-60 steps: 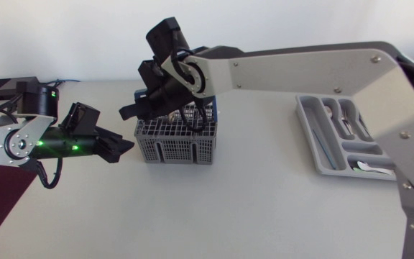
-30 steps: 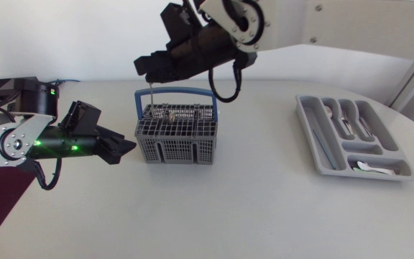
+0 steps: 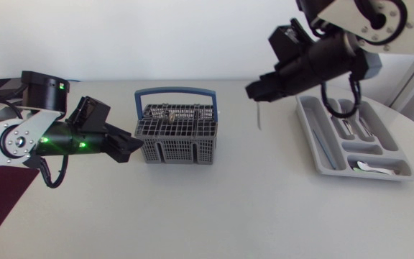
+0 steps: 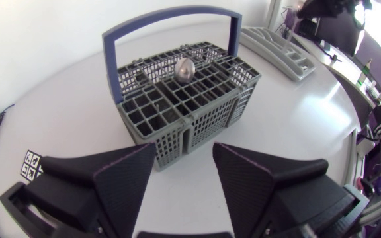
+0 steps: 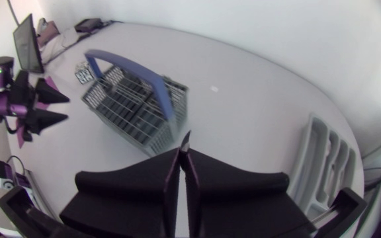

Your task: Transfer all utensils from the basket to the drawer tray.

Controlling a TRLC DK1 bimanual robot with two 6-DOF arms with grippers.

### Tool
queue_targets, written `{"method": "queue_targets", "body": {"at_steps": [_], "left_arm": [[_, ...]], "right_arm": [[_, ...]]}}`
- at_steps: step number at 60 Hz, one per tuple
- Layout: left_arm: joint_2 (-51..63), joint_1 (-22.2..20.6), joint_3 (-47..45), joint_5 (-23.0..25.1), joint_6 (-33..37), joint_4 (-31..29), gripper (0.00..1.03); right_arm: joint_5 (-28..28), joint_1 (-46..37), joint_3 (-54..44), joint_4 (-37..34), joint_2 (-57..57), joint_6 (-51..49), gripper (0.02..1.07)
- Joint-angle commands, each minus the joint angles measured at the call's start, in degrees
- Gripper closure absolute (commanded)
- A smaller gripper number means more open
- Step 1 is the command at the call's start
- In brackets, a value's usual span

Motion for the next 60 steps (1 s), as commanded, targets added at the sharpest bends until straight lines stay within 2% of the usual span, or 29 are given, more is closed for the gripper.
{"method": "queue_targets", "body": {"at_steps": [1,12,18,27,40,47,51,60], "left_arm": [[0.47,-1.47,1.92,-0.95,-1.70,-0.42,0.42],[1.35,-4.98,3.15,-3.15,-2.93,-0.42,0.42],[2.23,-6.21,4.02,-3.67,-3.45,-0.42,0.42],[2.67,-7.00,4.64,-4.20,-3.63,-0.69,0.42],[2.67,-7.44,4.55,-4.64,-3.72,-0.95,0.42],[2.41,-7.44,4.73,-4.64,-3.72,-1.48,0.42],[2.23,-7.71,4.90,-4.73,-3.72,-1.65,0.42],[2.06,-7.88,4.82,-4.90,-3.72,-1.83,0.42]], "right_arm": [[1.93,-4.71,-5.45,-0.72,-4.12,-4.67,1.01],[4.22,-21.58,-15.12,3.85,-7.45,-14.51,1.01],[4.66,-31.87,-18.99,9.04,-5.43,-20.84,1.01],[6.50,-41.09,-20.30,15.10,-0.07,-26.99,1.01],[9.67,-46.46,-21.18,21.87,6.78,-30.68,1.01],[10.90,-47.16,-22.24,25.03,8.72,-31.30,1.01],[13.01,-47.07,-24.00,30.83,10.21,-32.61,1.01],[15.21,-47.07,-24.61,33.38,14.17,-32.79,0.98]]}}
